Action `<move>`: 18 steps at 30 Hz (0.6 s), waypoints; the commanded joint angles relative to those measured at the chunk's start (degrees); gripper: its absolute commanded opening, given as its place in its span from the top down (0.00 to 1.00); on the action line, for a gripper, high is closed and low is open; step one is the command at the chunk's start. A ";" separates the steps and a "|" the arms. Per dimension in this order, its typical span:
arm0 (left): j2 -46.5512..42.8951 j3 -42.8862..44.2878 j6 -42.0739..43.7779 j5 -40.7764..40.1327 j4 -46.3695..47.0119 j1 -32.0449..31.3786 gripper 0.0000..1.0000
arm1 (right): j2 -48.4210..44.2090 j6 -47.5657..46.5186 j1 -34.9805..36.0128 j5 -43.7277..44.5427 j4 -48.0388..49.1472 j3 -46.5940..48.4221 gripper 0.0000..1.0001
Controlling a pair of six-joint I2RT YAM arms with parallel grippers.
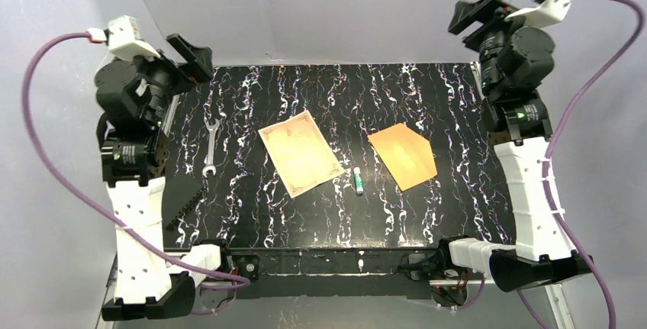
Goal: Place the letter into the envelope and seal it
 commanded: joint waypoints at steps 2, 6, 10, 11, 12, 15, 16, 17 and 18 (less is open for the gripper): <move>3.25 -9.68 -7.77 8.98 -0.89 0.26 0.02 | -0.09 7.13 -0.28 -4.44 -4.37 -9.95 0.14; 5.83 -19.71 -11.74 17.33 2.09 0.29 0.02 | 2.72 9.59 -0.28 -14.82 -4.91 -17.65 0.17; 7.42 -28.99 -14.10 20.63 5.95 0.35 0.02 | 10.90 10.13 -0.28 -29.08 -8.54 -17.97 0.21; 7.89 -30.88 -14.73 19.55 6.02 0.35 0.02 | 12.68 10.39 -0.24 -32.34 -9.32 -17.89 0.23; 8.67 -32.31 -15.08 18.74 5.61 0.36 0.02 | 14.45 10.90 0.05 -35.63 -9.28 -18.40 0.24; 12.61 -35.49 -14.82 20.55 4.99 0.37 0.02 | 18.39 13.79 3.54 -39.27 -7.07 -21.41 0.28; 14.40 -36.00 -13.94 23.08 5.42 0.35 0.02 | 19.50 15.15 5.81 -39.63 -5.08 -22.95 0.29; 17.40 -35.77 -13.19 25.01 4.69 0.35 0.02 | 20.70 16.89 8.24 -39.96 -2.40 -24.15 0.30; 19.57 -34.84 -12.67 25.41 2.98 0.39 0.02 | 22.11 18.61 10.63 -40.70 1.19 -24.98 0.31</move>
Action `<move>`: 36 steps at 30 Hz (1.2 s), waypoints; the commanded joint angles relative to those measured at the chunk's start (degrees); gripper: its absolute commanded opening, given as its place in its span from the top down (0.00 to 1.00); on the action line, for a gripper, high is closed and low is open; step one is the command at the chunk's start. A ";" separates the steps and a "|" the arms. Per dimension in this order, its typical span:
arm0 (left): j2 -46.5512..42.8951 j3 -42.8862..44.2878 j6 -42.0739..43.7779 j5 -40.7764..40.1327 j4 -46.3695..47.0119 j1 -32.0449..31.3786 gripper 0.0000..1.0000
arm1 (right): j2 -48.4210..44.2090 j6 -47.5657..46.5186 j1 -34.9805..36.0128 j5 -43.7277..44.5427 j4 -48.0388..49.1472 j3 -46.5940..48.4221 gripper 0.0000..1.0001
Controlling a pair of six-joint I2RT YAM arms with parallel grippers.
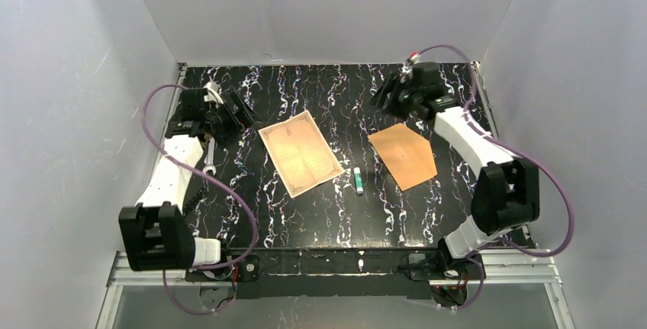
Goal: Place the letter into the envelope and seal it
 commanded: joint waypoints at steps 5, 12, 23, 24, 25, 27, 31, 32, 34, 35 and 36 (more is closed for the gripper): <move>12.18 3.25 3.22 6.80 -3.37 0.31 0.02 | 10.08 9.73 18.31 -6.44 12.78 -1.60 0.36; 12.52 -2.19 -1.53 3.88 -0.55 -0.56 0.07 | 19.65 7.00 19.80 -2.69 11.36 3.63 0.39; 10.54 -7.73 -2.23 3.87 3.13 -0.91 0.13 | 38.79 -6.77 18.38 -4.33 10.96 23.47 0.38; 10.02 -7.70 -1.97 3.67 2.28 -0.96 0.13 | 39.89 -7.66 18.19 -6.32 11.64 24.41 0.38; 9.68 -7.59 -1.63 3.60 1.55 -0.91 0.13 | 40.98 -8.54 17.95 -8.64 12.03 25.22 0.38; 9.21 -7.51 -1.36 3.60 0.22 -0.92 0.13 | 42.74 -9.41 17.44 -13.30 13.06 26.41 0.38; 8.01 -7.94 -1.26 3.63 -0.86 -0.90 0.14 | 45.18 -9.32 16.35 -18.87 14.79 27.05 0.37; 7.66 -7.95 -1.20 3.63 -1.10 -0.90 0.14 | 45.68 -8.90 16.15 -20.37 15.21 27.04 0.37; 7.12 -7.89 -0.95 3.64 -1.56 -0.94 0.14 | 46.76 -7.07 15.85 -24.88 18.75 27.16 0.39; 6.94 -7.64 -0.68 3.60 -1.89 -0.91 0.14 | 47.68 -6.04 15.84 -27.10 19.93 27.32 0.40; 6.77 -7.28 -0.45 3.47 -2.29 -0.90 0.15 | 48.26 -4.96 15.84 -28.91 20.76 27.73 0.44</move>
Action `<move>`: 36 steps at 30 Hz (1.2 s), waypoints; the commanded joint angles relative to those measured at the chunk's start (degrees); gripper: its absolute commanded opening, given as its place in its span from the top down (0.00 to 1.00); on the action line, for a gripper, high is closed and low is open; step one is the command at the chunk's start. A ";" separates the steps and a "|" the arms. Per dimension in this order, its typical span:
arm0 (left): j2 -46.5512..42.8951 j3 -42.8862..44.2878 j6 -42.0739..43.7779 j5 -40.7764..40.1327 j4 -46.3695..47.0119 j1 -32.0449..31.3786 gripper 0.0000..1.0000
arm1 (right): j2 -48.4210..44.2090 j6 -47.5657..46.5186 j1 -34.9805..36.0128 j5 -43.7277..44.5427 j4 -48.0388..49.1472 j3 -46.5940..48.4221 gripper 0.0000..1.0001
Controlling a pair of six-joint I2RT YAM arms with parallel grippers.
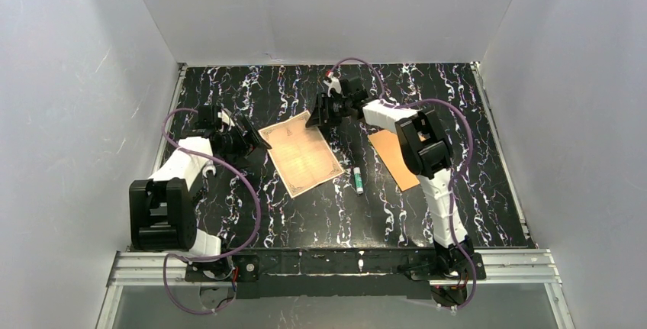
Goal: Place the letter into the envelope and seal it
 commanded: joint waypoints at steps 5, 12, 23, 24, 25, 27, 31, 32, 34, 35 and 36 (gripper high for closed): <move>-4.76 3.00 2.22 -1.55 -4.60 -0.08 0.15 | 4.80 6.78 -0.69 -12.80 10.48 1.82 0.58; -8.31 5.32 1.95 -2.51 -5.95 -0.14 0.15 | 2.93 21.30 -2.36 -14.39 26.71 -3.35 0.99; -13.04 13.55 0.18 3.77 -2.64 -0.12 0.04 | -13.39 58.40 -7.71 -9.63 55.74 -7.00 0.99; -13.32 14.41 0.01 4.73 -1.87 -0.09 0.02 | -14.53 60.86 -7.98 -8.99 57.48 -6.82 0.99; -13.51 15.25 -0.24 5.64 -0.93 -0.12 0.02 | -15.53 63.79 -8.26 -8.21 58.90 -6.56 0.99; -13.80 16.83 -0.73 8.95 1.85 -0.11 0.02 | -17.47 66.64 -8.51 -6.95 59.58 -6.08 0.99; -13.32 18.36 -4.01 17.44 11.27 -0.14 0.02 | -21.55 68.64 -8.71 -5.80 58.53 -5.18 0.99; -12.99 18.51 -5.35 19.26 15.51 -0.08 0.02 | -22.46 69.58 -8.76 -5.54 58.60 -5.09 0.99; -12.42 18.35 -9.85 22.49 22.69 -0.08 0.02 | -24.22 71.71 -8.70 -4.68 59.49 -5.05 0.99; -12.06 18.40 -11.42 23.33 25.08 -0.08 0.02 | -25.19 72.67 -8.72 -4.06 59.71 -5.03 0.99; -11.57 19.13 -12.13 23.42 25.55 -0.12 0.02 | -26.04 73.49 -8.71 -3.64 59.70 -4.92 0.99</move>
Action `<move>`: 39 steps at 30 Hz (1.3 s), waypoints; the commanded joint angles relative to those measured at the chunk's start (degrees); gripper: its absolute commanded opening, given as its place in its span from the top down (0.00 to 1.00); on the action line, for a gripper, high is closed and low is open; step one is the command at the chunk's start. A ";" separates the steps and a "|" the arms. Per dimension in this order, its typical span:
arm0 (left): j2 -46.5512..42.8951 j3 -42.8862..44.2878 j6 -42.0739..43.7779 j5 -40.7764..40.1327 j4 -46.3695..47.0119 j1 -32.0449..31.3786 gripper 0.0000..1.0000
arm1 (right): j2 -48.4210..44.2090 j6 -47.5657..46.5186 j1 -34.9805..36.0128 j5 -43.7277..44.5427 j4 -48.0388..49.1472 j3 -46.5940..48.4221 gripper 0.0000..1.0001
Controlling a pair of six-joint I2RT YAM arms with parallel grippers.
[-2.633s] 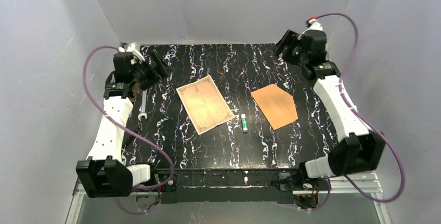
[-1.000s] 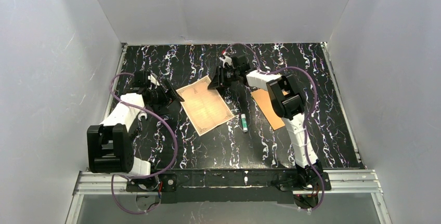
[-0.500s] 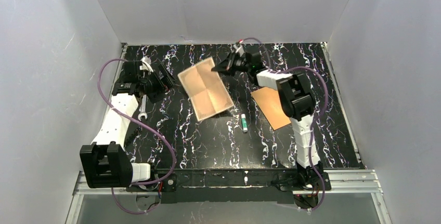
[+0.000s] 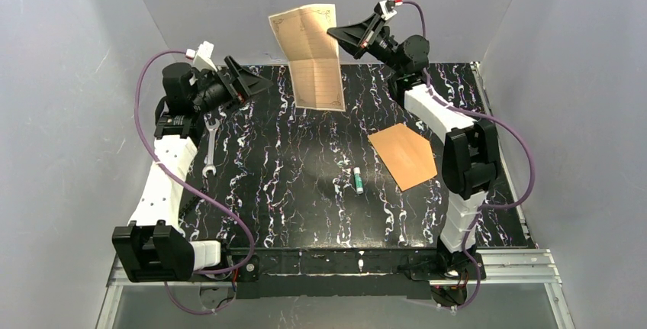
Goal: Place the letter into the envelope and seal it
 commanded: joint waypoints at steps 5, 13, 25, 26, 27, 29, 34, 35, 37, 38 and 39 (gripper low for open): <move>2.74 7.43 -7.99 10.62 12.86 -3.68 0.02 | -7.91 9.22 0.28 5.24 0.58 3.13 0.99; 8.38 14.40 -22.13 16.88 20.84 -5.51 0.02 | -10.81 13.19 0.28 7.23 -3.56 5.54 0.99; 12.40 16.62 -27.78 15.86 28.16 -6.58 0.02 | -10.90 19.74 0.45 7.69 -4.44 10.97 0.99; 12.81 17.51 -30.27 17.90 30.83 -6.98 0.02 | -11.10 19.88 0.53 7.33 -5.66 11.07 0.99; 13.00 17.92 -32.71 19.89 35.37 -7.44 0.02 | -11.35 20.30 0.64 7.62 -5.96 10.81 0.99; 12.87 18.12 -37.18 22.57 43.32 -8.44 0.04 | -11.61 20.96 0.89 8.13 -6.10 10.50 0.99; 12.44 17.90 -41.54 24.13 50.83 -8.70 0.32 | -11.78 21.07 1.07 9.14 -5.58 10.76 0.99; 12.53 17.87 -42.22 24.28 51.55 -8.75 0.40 | -11.93 21.00 1.07 9.55 -5.46 10.73 0.99; 12.85 17.74 -43.55 24.59 52.98 -8.69 0.60 | -12.08 20.55 1.07 10.37 -4.63 10.88 0.99; 12.83 17.46 -43.99 24.62 53.61 -8.62 0.72 | -12.14 20.47 1.05 10.98 -3.92 10.73 0.99; 12.83 17.26 -44.26 24.58 53.99 -8.60 0.82 | -12.22 20.39 1.07 11.30 -3.17 10.44 0.99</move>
